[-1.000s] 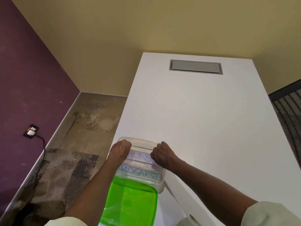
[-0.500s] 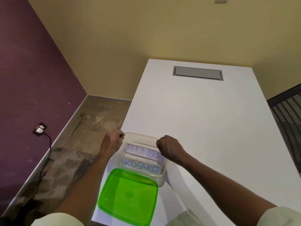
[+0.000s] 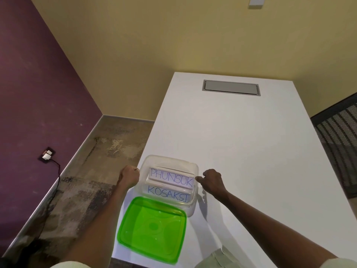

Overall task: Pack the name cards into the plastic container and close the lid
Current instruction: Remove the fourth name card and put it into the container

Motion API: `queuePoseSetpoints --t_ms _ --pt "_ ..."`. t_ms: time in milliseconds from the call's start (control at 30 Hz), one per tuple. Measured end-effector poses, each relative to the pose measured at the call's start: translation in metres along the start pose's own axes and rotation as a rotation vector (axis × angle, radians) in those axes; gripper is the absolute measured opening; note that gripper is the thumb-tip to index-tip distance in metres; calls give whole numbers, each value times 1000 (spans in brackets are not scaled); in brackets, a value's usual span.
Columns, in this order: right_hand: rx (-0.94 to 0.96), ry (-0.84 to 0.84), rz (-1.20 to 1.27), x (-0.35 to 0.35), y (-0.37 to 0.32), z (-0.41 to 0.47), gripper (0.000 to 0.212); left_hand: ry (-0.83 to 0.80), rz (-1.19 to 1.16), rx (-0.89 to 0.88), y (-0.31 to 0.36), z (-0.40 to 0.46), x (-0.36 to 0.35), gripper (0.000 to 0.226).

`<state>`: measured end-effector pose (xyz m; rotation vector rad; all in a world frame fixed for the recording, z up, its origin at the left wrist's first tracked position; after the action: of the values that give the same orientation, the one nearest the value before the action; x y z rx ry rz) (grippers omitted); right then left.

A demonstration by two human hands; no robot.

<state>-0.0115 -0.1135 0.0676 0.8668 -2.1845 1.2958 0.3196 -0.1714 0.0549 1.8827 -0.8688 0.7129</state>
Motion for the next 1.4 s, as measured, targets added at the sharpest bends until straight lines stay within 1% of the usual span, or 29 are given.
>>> queuePoseSetpoints --t_ms 67,200,333,467,567,700,867,967,1067,1233,1400 --pt "-44 -43 59 -7 4 -1 46 -11 -20 33 -4 -3 -4 43" --pt "-113 -113 200 -21 10 -4 32 -28 -111 104 -18 -1 -11 28" --pt "-168 -117 340 -29 13 -6 19 -21 -215 148 -29 2 -16 25" --pt "-197 -93 415 -31 16 -7 17 -16 -336 169 -30 -2 -18 23" --pt "-200 -71 464 -31 15 -8 12 -11 -426 182 -25 -8 -19 21" --pt "-183 -59 482 -32 14 -7 9 6 -442 203 -26 -8 -18 25" --pt "-146 -71 457 -25 12 -5 15 10 -460 207 -20 -11 -14 25" --pt "-119 -71 479 -12 13 -6 20 18 -466 187 -6 -17 -9 26" --pt "-91 -57 504 8 18 -7 21 39 -462 139 16 -25 -5 25" --pt "-47 -23 531 58 28 -13 19 13 -534 73 62 -44 -7 26" --pt "-34 10 558 112 51 -20 19 1 -544 10 113 -54 -19 24"
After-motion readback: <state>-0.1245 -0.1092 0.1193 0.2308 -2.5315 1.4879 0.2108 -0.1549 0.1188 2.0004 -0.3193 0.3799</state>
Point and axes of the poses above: each hand's wrist, its own z-axis towards the middle knuckle, its own x-axis out of the back of the hand, y = z × x, the point moved 6 cm from there along z, towards the middle knuckle, and after that the axes turned 9 degrees about -y, right-handed, at the moved point
